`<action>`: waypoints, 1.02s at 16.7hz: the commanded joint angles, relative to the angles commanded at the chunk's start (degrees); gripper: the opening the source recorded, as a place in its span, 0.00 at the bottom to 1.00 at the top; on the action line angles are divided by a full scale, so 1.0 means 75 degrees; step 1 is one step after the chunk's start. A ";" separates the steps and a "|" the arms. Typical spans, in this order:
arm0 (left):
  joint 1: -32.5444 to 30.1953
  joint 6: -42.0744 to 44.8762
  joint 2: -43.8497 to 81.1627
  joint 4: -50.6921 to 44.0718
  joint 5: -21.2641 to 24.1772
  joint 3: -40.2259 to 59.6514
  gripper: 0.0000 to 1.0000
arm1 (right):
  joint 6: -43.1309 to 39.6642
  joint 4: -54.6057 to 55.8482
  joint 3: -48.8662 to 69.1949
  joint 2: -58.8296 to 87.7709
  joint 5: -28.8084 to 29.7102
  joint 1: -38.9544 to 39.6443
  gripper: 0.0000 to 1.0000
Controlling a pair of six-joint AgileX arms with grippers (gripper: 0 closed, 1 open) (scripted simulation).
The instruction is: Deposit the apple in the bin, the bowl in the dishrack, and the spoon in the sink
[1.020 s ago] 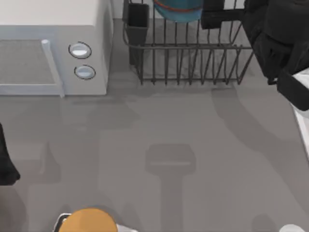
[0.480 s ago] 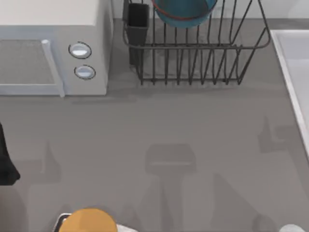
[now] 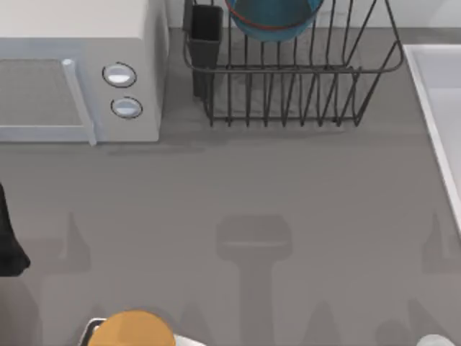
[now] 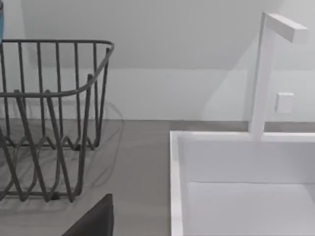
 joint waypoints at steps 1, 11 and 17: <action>0.0000 0.0000 0.0000 0.0000 0.0000 0.0000 1.00 | 0.0007 -0.0070 -0.0040 -0.0188 -0.0008 -0.0068 1.00; 0.0000 0.0000 0.0000 0.0000 0.0000 0.0000 1.00 | -0.0489 -0.0579 0.0410 0.0213 -0.0014 -0.0276 1.00; 0.0000 0.0000 0.0000 0.0000 0.0000 0.0000 1.00 | -0.3419 -0.2999 0.2493 0.3375 -0.0006 -0.1238 1.00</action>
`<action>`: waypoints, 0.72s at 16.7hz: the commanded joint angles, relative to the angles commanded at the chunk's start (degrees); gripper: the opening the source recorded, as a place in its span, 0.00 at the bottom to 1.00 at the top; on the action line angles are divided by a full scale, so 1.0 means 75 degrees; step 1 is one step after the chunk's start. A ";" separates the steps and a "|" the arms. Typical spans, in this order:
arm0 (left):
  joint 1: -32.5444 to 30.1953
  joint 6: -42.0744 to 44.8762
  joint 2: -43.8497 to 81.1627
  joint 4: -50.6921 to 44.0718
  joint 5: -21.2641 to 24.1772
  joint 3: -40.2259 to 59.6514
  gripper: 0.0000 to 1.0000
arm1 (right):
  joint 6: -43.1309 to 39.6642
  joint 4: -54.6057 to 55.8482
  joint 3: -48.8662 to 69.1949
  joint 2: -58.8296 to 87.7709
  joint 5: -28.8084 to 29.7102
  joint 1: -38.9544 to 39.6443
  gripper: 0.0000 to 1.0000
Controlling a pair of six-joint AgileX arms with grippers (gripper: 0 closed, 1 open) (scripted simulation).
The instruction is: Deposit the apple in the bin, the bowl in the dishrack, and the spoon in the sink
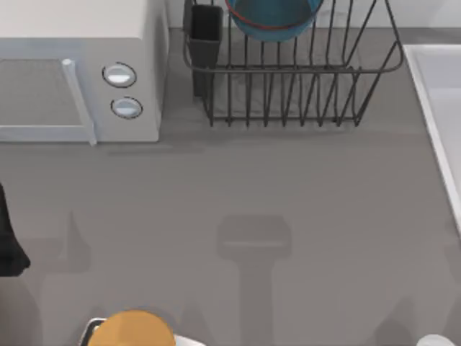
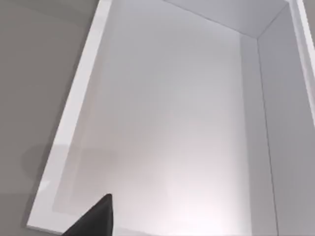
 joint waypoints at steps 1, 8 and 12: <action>0.0000 0.0000 0.0000 0.0000 0.0000 0.0000 1.00 | -0.0631 -0.0507 0.0412 0.0742 0.0005 -0.0195 1.00; 0.0000 0.0000 0.0000 0.0000 0.0000 0.0000 1.00 | -0.4543 -0.3767 0.3095 0.5316 0.0023 -0.1439 1.00; 0.0000 0.0000 0.0000 0.0000 0.0000 0.0000 1.00 | -0.5924 -0.4890 0.4104 0.6792 -0.0021 -0.1884 1.00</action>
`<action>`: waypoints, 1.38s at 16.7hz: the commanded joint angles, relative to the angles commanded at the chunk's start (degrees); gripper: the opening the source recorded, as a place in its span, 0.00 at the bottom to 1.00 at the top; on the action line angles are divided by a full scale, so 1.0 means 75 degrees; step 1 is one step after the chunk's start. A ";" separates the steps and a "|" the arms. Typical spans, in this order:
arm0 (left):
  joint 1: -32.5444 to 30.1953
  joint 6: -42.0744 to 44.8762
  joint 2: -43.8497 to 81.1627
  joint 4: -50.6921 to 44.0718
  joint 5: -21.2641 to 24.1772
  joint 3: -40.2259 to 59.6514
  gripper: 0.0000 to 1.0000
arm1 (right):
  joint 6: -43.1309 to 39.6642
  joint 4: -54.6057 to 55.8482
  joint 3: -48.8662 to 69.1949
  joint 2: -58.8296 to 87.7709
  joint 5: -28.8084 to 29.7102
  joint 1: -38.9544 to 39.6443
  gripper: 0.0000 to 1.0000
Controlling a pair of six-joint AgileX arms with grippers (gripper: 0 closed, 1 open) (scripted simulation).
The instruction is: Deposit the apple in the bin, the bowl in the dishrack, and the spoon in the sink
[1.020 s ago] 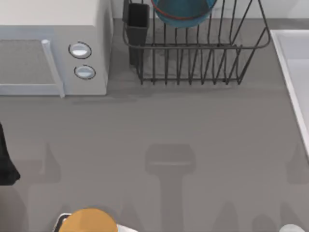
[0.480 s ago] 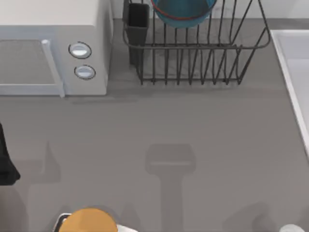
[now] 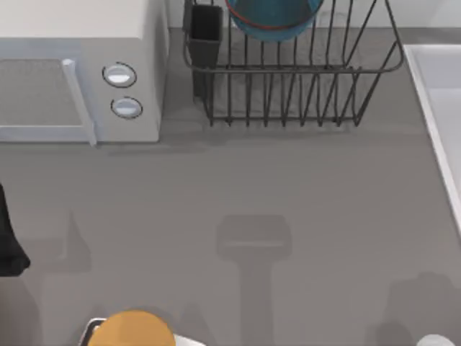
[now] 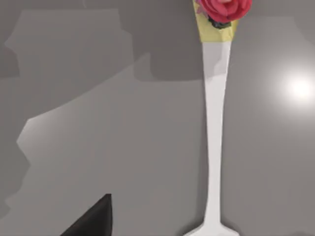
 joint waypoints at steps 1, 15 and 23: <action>0.0000 0.0000 0.0000 0.0000 0.0000 0.0000 1.00 | -0.0190 -0.0150 0.0143 0.0204 -0.0011 -0.0062 1.00; 0.0000 0.0000 0.0000 0.0000 0.0000 0.0000 1.00 | -0.0274 0.2017 -0.0929 0.1376 -0.0022 -0.0071 1.00; 0.0000 0.0000 0.0000 0.0000 0.0000 0.0000 1.00 | -0.0261 0.3302 -0.1644 0.2034 -0.0022 -0.0064 1.00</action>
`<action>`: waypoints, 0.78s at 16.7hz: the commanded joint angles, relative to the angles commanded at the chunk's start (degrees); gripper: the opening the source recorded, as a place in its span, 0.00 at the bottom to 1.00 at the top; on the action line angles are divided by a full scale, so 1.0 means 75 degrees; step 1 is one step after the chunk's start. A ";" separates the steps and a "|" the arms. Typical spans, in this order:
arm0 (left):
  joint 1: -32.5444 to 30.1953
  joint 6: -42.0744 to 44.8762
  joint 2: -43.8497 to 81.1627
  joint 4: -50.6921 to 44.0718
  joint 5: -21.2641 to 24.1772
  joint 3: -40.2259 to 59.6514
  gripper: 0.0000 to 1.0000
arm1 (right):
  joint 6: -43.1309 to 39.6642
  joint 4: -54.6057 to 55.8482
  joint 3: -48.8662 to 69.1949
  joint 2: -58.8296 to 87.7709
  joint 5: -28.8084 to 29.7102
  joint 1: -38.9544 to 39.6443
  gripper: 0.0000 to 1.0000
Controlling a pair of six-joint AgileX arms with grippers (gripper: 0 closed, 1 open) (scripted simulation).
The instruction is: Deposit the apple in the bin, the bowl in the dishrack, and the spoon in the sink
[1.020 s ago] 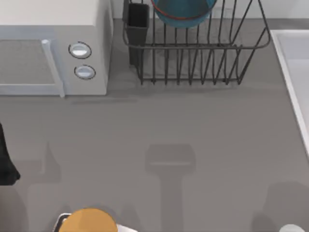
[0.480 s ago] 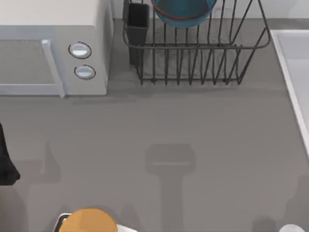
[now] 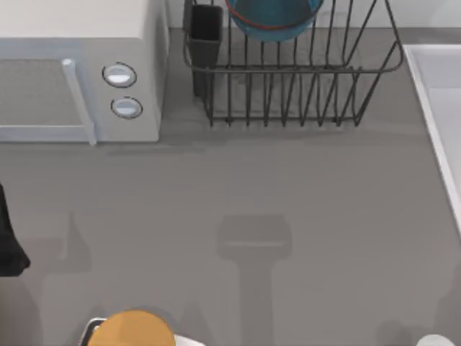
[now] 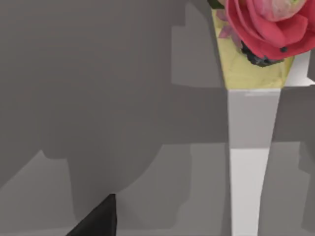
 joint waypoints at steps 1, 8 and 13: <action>0.0000 0.0000 0.0000 0.0000 0.0000 0.0000 1.00 | 0.0000 0.0000 0.0000 0.0000 0.0000 0.0000 1.00; 0.0000 0.0000 0.0000 0.0000 0.0000 0.0000 1.00 | 0.0000 0.0000 0.0000 0.0000 0.0000 0.0000 0.47; 0.0000 0.0000 0.0000 0.0000 0.0000 0.0000 1.00 | 0.0000 0.0000 0.0000 0.0000 0.0000 0.0000 0.10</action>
